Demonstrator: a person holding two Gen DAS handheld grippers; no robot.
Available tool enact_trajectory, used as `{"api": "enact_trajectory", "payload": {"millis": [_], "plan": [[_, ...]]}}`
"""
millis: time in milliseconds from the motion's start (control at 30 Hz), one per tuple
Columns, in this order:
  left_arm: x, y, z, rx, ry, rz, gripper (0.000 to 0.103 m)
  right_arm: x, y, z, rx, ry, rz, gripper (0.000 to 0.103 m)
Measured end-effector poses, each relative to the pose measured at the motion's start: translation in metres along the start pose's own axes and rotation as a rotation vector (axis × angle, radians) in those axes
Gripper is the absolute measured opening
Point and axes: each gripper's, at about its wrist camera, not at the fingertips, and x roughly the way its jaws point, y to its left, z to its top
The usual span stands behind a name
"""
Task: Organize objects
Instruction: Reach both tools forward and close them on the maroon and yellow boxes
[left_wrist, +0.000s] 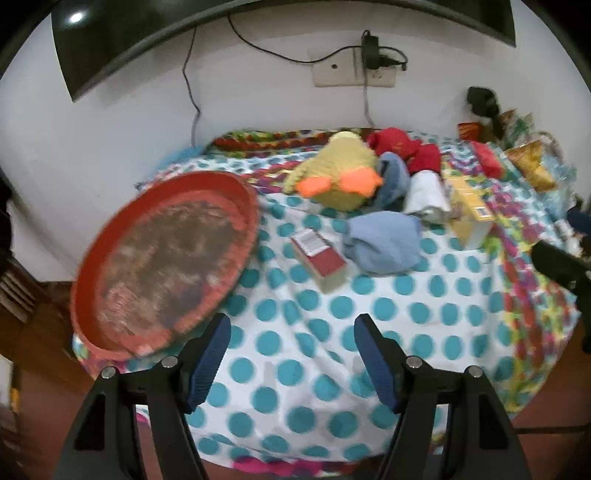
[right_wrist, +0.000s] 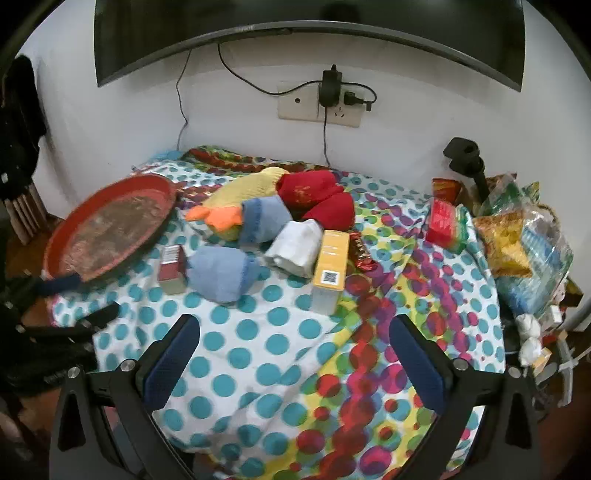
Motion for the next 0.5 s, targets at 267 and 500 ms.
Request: {"api": "enact_trajectory", "payload": {"millis": [267,500], "plan": [[0.009,-0.008,0.012,0.052,-0.016,-0.010,0.071,0.026,-0.018,0.003,0.039,0.035,0.029,0.097],[0.032,-0.014,0.017,0.041,0.069,-0.057,0.071,0.042,-0.021,0.003,0.029,0.044,0.050,0.093]]}}
